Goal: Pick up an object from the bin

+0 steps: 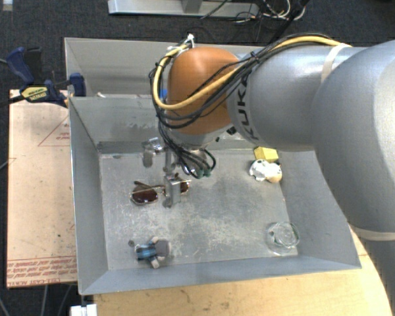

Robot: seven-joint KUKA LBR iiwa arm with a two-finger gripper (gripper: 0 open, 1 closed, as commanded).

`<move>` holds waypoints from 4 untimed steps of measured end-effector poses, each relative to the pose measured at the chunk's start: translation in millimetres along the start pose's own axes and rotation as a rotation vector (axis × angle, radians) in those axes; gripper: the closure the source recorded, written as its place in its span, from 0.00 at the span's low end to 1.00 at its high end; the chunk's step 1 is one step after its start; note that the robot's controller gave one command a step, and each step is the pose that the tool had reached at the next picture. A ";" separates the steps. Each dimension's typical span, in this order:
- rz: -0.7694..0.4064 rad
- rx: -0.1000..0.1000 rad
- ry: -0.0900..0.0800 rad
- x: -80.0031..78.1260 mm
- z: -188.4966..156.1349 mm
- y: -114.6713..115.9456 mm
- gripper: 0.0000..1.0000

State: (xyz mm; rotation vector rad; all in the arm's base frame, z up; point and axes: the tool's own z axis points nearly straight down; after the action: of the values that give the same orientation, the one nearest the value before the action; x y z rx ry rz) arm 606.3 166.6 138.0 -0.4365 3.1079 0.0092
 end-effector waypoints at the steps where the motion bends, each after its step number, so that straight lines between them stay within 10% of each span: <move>1: -0.143 0.006 -0.002 0.1 44.8 -11.2 0.00; 2: -0.304 0.004 0.005 17.0 66.9 21.9 0.00; 3: -0.469 0.003 0.001 -1.5 66.1 -32.4 1.00; 4: -0.469 0.003 0.001 -1.4 66.2 -32.3 1.00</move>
Offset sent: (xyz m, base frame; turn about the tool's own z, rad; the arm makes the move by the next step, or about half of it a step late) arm -0.0270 0.0228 -0.0680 -0.3134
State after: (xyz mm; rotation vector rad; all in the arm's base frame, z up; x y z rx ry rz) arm 616.8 136.4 71.6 -1.1460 2.9214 0.0029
